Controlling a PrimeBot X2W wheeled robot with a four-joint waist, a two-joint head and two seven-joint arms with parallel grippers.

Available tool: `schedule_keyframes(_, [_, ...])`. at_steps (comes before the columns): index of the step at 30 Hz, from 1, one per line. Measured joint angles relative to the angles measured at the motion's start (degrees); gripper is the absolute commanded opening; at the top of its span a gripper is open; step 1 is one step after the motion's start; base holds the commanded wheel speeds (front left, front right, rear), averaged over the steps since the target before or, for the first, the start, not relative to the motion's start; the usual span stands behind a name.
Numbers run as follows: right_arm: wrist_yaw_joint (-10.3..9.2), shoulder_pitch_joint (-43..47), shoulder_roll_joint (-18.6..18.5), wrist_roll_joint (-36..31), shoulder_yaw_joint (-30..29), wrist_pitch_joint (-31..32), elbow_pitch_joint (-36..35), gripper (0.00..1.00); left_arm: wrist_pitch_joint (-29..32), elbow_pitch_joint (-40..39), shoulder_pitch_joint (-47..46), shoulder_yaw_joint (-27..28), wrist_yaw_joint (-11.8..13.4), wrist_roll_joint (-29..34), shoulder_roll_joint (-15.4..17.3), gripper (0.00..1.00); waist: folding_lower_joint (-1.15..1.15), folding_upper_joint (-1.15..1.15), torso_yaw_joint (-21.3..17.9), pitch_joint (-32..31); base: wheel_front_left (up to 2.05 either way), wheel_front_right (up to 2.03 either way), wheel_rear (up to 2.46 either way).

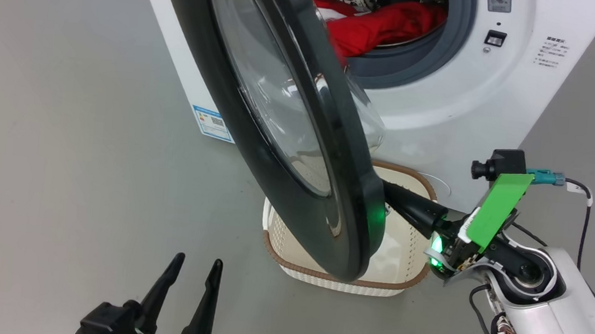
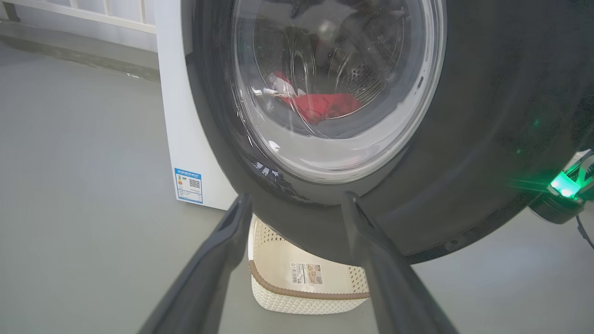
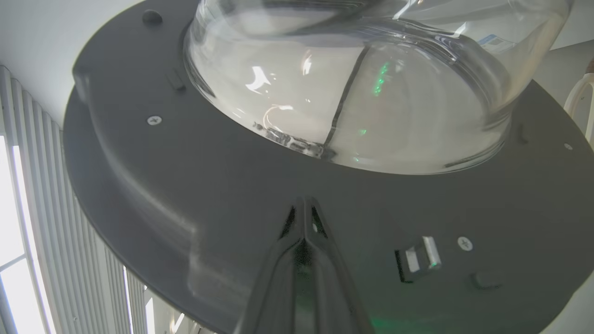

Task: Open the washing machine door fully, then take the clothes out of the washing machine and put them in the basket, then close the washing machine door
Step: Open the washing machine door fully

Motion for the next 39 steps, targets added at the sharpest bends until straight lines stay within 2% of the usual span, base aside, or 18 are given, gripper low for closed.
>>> schedule_keyframes(22, [0.00, 2.1, 1.4, -1.2, 4.5, 0.8, -1.6, 0.00, 0.0, 0.0, 1.2, 0.1, 1.1, -0.4, 0.0, 1.00, 0.00, 0.00, 5.8, -1.8, 0.00, 0.00, 0.00])
schedule_keyframes(39, [0.00, 2.2, 1.5, 2.2, 10.5, -1.8, -2.7, 0.00, 0.0, 0.0, 2.3, 0.5, 2.0, -0.9, 0.0, 1.00, 0.00, 0.00, 10.2, -3.3, 0.00, 0.00, 0.00])
